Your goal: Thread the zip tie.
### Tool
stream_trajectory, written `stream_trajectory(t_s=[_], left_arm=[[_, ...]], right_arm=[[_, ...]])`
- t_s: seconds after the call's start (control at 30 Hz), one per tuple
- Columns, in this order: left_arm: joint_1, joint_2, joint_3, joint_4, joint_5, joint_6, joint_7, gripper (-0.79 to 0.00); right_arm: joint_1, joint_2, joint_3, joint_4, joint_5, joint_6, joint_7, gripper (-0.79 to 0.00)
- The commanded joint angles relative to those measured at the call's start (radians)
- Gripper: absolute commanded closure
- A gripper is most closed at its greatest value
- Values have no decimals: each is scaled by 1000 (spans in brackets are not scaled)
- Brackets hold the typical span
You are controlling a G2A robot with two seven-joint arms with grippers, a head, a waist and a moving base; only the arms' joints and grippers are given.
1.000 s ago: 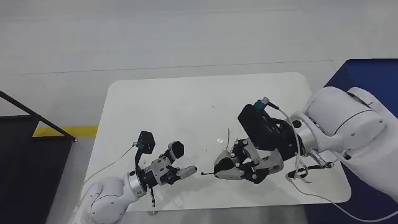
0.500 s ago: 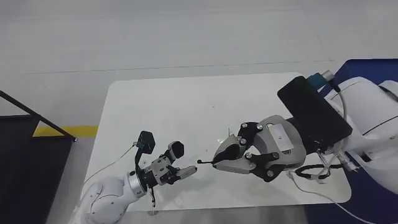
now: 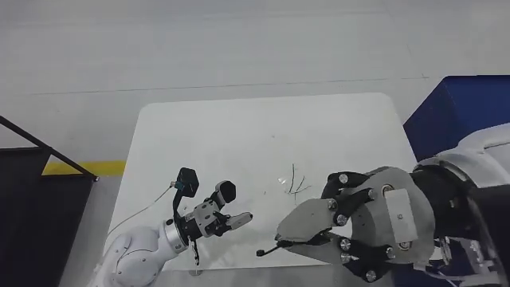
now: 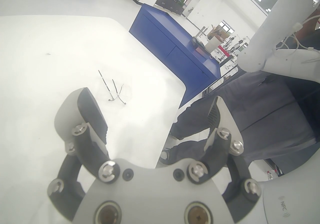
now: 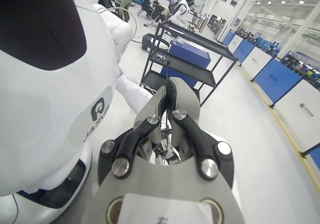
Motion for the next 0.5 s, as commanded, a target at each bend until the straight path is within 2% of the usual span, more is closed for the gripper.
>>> stream_trajectory(t_s=[0.0,0.13,0.23,0.37,0.43,0.47], left_arm=[[0,0,0,0,0,0,0,-785],[0,0,0,0,0,0,0,-785],[0,0,0,0,0,0,0,-785],[0,0,0,0,0,0,0,-785],[0,0,0,0,0,0,0,-785],[0,0,0,0,0,0,0,-785]], right_arm=[[-13,3,-41,27,143,38,91,0],[20,3,-129,91,518,146,327,0],[43,-5,-180,142,730,233,449,0],[52,-27,-248,187,928,286,518,0],[35,-42,-279,198,1063,272,493,0],[35,-42,-279,198,1063,272,493,0]])
